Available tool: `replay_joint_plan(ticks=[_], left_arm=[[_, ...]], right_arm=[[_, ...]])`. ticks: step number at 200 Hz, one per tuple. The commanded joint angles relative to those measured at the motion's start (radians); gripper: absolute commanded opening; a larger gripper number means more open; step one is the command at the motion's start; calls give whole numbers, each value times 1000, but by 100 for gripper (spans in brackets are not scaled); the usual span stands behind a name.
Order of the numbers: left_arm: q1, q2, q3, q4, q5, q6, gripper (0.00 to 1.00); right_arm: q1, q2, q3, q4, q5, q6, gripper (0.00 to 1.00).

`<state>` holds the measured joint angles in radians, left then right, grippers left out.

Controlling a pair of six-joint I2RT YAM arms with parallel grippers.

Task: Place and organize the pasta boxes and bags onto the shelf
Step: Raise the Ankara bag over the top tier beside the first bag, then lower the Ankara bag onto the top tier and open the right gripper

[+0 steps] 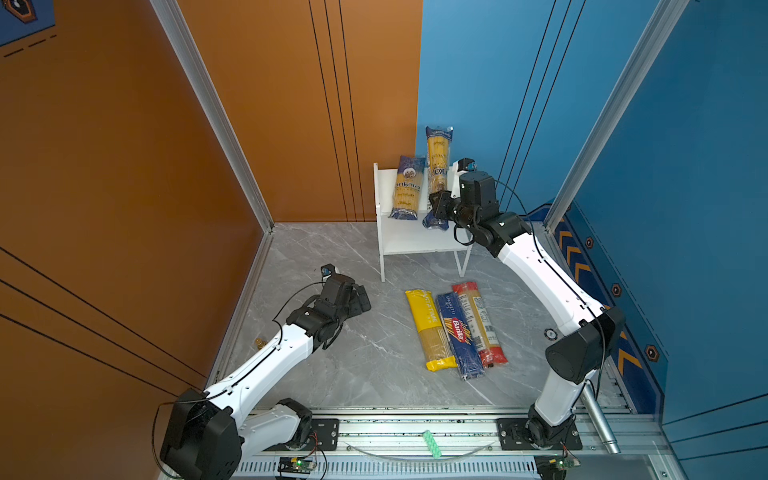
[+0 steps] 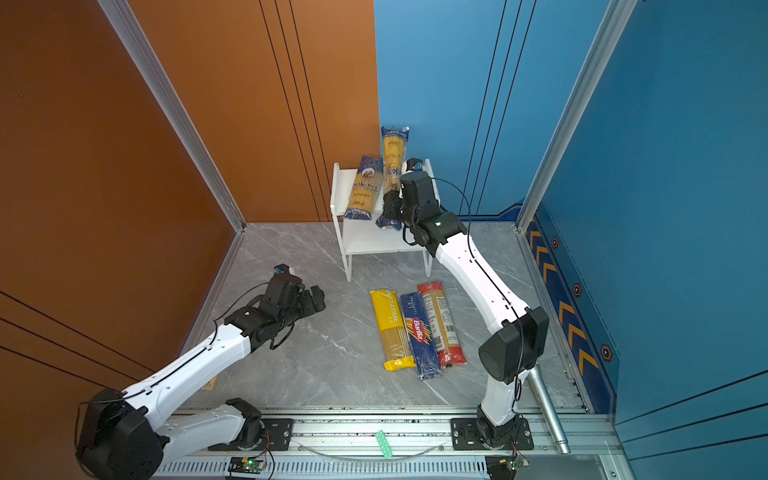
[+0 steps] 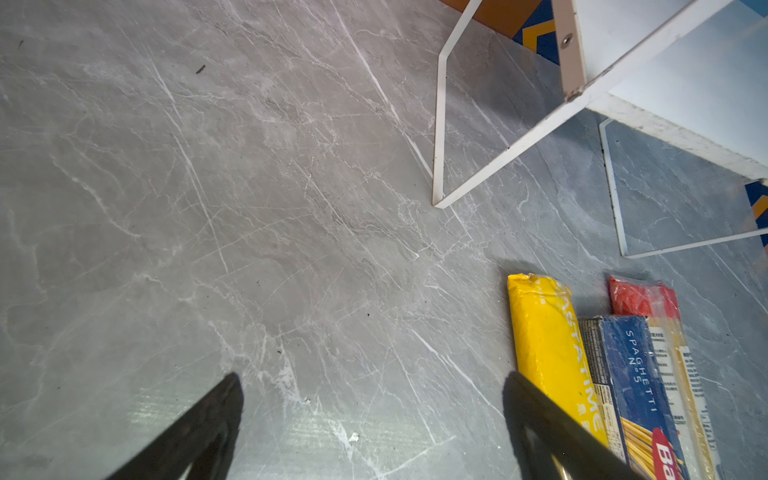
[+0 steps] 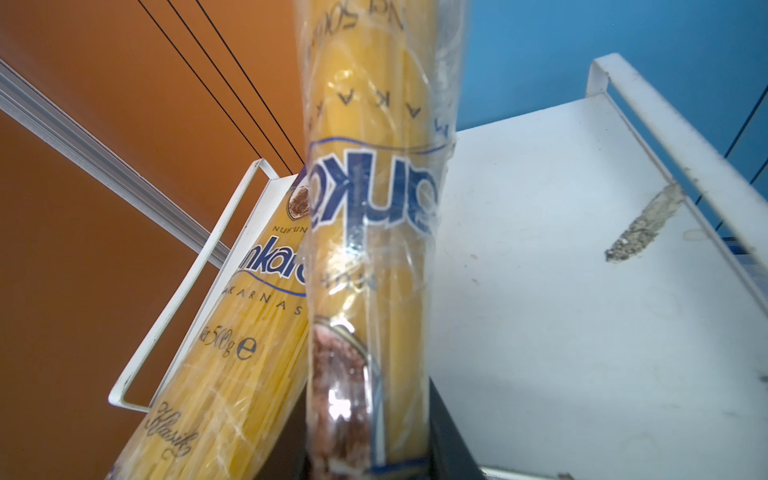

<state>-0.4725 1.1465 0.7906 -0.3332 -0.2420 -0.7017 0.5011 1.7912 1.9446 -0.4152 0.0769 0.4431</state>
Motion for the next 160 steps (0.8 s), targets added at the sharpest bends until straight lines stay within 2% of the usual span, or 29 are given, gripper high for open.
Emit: replay_joint_plan(ticks=[1, 26, 44, 65, 84, 160], left_arm=[[-8, -1, -12, -24, -18, -7, 98], [-8, -1, -10, -23, -18, -7, 98], [-7, -1, -10, -24, -18, -7, 98], [-8, -1, -8, -24, -17, -7, 98], [-8, 2, -4, -24, -18, -5, 98], [-8, 7, -3, -23, -18, -2, 98]], right_arm=[[-6, -60, -5, 141, 41, -4, 21], [-10, -51, -2, 116, 45, 19, 23], [-12, -46, -3, 112, 46, 20, 30], [-12, -40, -3, 112, 42, 24, 32], [-13, -35, 2, 113, 39, 25, 38], [-21, -17, 5, 112, 17, 46, 40]])
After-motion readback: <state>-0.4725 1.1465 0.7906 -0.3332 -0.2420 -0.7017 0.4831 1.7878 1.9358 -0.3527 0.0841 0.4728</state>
